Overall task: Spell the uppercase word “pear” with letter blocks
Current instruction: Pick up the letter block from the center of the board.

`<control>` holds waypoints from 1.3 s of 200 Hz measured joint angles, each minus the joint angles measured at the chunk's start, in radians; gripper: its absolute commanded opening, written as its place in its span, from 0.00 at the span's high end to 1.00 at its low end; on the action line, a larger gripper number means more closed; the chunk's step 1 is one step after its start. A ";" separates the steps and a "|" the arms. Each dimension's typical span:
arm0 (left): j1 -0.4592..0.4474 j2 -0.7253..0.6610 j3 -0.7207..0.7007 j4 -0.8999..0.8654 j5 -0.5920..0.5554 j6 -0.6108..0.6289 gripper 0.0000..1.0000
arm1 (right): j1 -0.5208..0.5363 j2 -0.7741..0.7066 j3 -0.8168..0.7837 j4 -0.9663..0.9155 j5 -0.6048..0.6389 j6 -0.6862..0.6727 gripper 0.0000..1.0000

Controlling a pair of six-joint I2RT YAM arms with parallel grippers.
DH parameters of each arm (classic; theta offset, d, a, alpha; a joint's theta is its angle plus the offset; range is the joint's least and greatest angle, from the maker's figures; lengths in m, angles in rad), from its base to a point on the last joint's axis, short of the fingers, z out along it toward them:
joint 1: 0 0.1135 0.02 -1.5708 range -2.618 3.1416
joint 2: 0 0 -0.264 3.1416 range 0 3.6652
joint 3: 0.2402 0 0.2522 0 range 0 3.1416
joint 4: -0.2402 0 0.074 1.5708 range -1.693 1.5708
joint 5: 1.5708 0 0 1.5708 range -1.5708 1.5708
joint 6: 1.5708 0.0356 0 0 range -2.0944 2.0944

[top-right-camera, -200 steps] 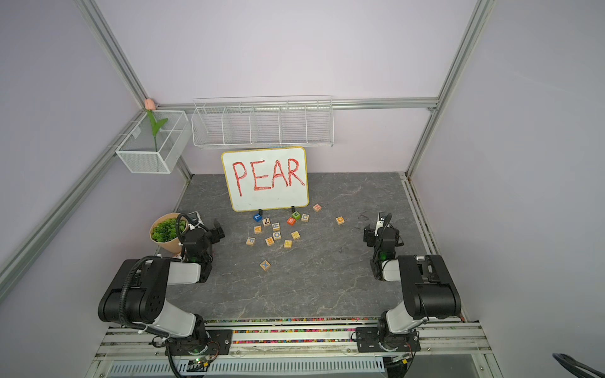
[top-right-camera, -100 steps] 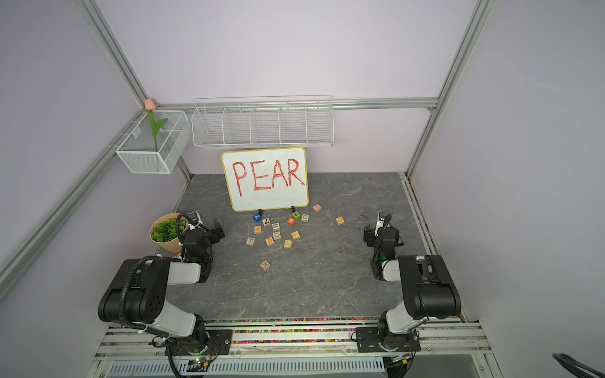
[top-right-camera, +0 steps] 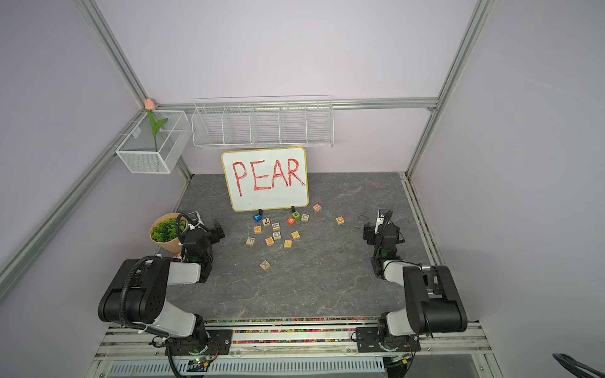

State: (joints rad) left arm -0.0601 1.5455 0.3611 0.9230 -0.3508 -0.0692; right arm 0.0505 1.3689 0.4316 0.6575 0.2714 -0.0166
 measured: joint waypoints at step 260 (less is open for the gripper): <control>-0.711 -0.467 0.302 -0.890 0.277 -0.710 0.01 | 0.646 -0.341 0.197 -0.622 -0.291 0.682 0.11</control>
State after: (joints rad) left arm -0.7708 1.0786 0.6628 0.0334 -0.0742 -0.7795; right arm 0.6968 1.0283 0.6289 0.0357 -0.0193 0.6651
